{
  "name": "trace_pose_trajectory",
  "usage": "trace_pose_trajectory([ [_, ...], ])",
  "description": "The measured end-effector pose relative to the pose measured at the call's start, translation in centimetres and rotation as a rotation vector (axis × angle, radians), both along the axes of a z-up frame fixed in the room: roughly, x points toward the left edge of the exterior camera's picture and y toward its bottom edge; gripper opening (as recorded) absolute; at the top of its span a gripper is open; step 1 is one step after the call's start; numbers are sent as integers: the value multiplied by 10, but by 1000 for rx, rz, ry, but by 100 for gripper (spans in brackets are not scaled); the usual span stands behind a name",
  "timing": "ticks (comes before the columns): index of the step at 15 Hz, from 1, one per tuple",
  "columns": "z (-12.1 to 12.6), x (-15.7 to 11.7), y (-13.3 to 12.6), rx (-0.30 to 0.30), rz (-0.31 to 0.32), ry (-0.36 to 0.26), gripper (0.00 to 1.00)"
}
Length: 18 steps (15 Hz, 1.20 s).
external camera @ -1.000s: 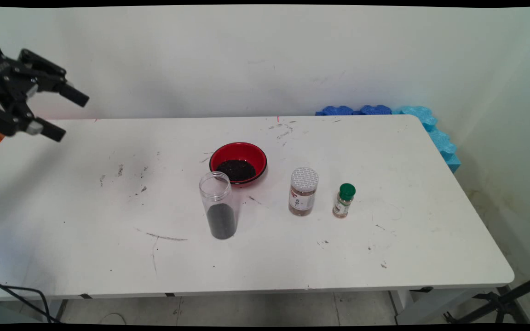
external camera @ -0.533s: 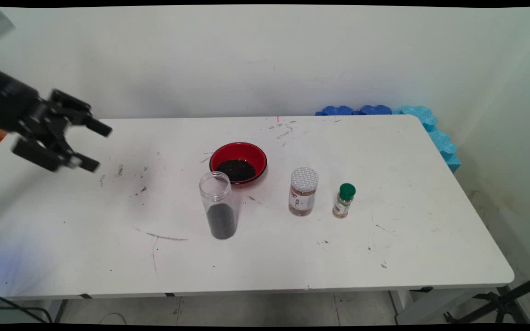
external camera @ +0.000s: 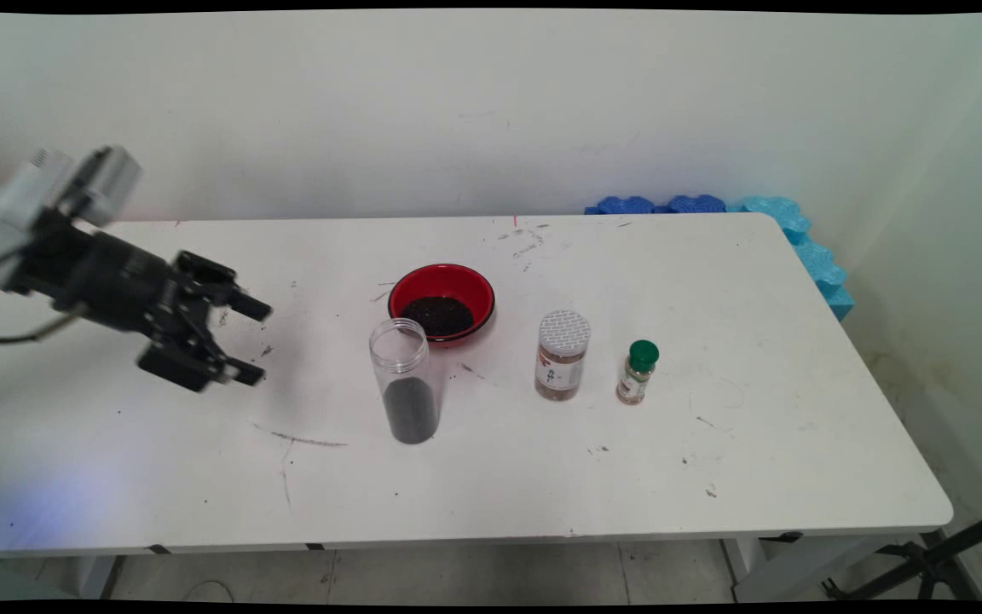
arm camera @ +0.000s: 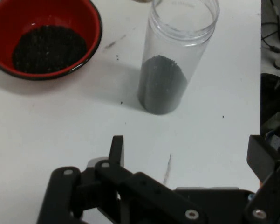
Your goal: Pick up the black seasoning powder from the table
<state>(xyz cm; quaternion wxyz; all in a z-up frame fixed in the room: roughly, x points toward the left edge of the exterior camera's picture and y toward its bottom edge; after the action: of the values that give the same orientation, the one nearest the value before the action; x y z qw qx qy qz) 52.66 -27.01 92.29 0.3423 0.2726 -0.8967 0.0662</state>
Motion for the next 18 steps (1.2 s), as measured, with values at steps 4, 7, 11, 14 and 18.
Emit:
trace_pose_trajectory([
  [4, -33, -26, -7, -9, -9, 16, 100],
  [7, -52, -44, -15, -20, -10, 31, 100],
  [11, -72, -62, -26, -29, -7, 50, 100],
  [14, -83, -73, -35, -37, -6, 64, 100],
  [18, -96, -84, -44, -38, -2, 82, 100],
])
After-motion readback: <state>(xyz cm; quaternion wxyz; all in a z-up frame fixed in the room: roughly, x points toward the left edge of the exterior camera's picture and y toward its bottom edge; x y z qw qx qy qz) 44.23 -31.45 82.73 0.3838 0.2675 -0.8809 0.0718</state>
